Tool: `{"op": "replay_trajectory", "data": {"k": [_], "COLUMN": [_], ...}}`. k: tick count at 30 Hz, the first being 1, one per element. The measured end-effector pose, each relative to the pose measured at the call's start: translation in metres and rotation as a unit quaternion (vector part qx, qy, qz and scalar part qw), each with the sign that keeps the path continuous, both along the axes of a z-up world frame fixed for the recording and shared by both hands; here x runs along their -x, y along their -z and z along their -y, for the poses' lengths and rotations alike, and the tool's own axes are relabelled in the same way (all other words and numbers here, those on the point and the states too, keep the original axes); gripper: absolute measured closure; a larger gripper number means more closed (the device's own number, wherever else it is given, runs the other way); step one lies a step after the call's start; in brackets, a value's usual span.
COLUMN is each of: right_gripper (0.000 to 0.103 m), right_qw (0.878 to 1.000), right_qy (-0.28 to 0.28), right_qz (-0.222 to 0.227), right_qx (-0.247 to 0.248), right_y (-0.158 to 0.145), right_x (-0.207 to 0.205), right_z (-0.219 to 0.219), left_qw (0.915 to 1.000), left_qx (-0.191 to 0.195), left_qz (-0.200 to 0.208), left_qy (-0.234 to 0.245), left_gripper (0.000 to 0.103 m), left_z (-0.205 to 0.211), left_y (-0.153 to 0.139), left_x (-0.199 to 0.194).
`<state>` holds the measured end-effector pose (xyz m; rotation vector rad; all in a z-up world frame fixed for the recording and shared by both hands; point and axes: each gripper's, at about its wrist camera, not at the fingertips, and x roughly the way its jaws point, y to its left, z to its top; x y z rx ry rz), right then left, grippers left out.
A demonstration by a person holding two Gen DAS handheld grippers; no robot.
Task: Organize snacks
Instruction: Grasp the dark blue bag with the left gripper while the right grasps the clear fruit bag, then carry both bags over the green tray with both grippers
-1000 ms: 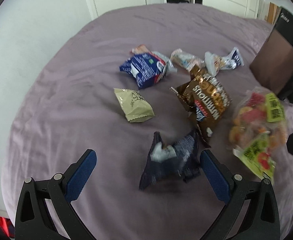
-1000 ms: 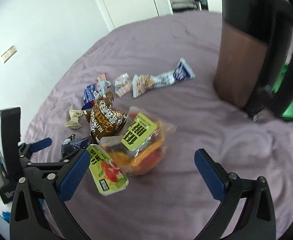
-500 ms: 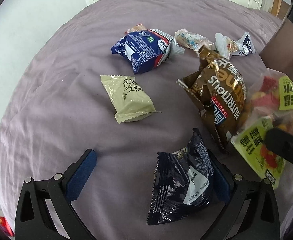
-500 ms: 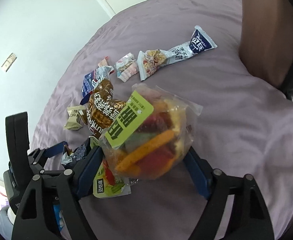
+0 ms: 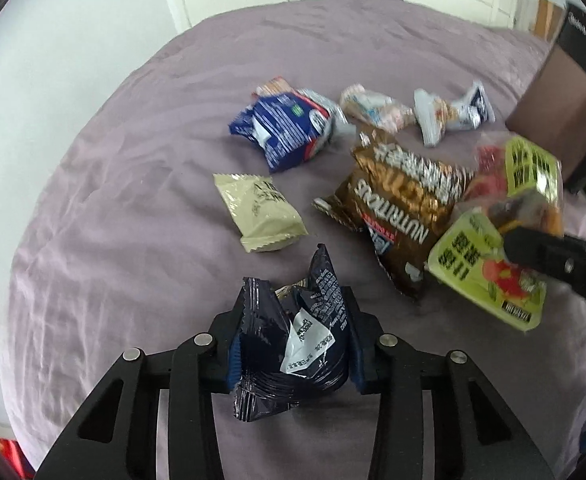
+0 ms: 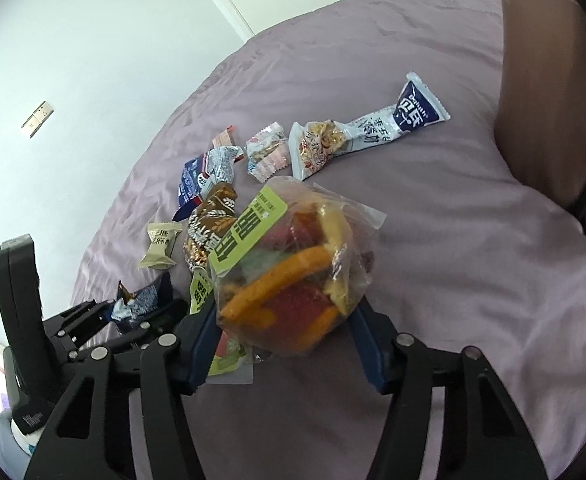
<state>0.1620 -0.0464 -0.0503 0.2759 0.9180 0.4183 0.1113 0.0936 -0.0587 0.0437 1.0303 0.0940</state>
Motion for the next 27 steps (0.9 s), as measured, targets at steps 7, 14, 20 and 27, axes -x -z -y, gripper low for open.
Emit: {"op": "replay_trajectory", "data": {"k": [7, 14, 20, 27], "right_gripper": [0.08, 0.08, 0.08, 0.08], "right_qw": [1.0, 0.999, 0.998, 0.995], "right_qy": [-0.005, 0.002, 0.021, 0.072], "right_qz": [0.022, 0.042, 0.053, 0.063], "right_qx": [0.002, -0.006, -0.008, -0.011], "right_y": [-0.018, -0.037, -0.051, -0.057], "right_x": [0.021, 0.049, 0.076, 0.113], "right_z": [0.008, 0.025, 0.05, 0.101], "left_qw": [0.9986, 0.9977, 0.9971, 0.9959], "left_qx": [0.027, 0.042, 0.044, 0.049], "left_qz": [0.035, 0.051, 0.063, 0.06], "left_qy": [-0.029, -0.017, 0.002, 0.047], "left_gripper": [0.068, 0.068, 0.068, 0.068], "left_z": [-0.011, 0.005, 0.031, 0.083], "left_y": [-0.028, -0.051, -0.072, -0.081], "left_x": [0.013, 0.029, 0.043, 0.055]}}
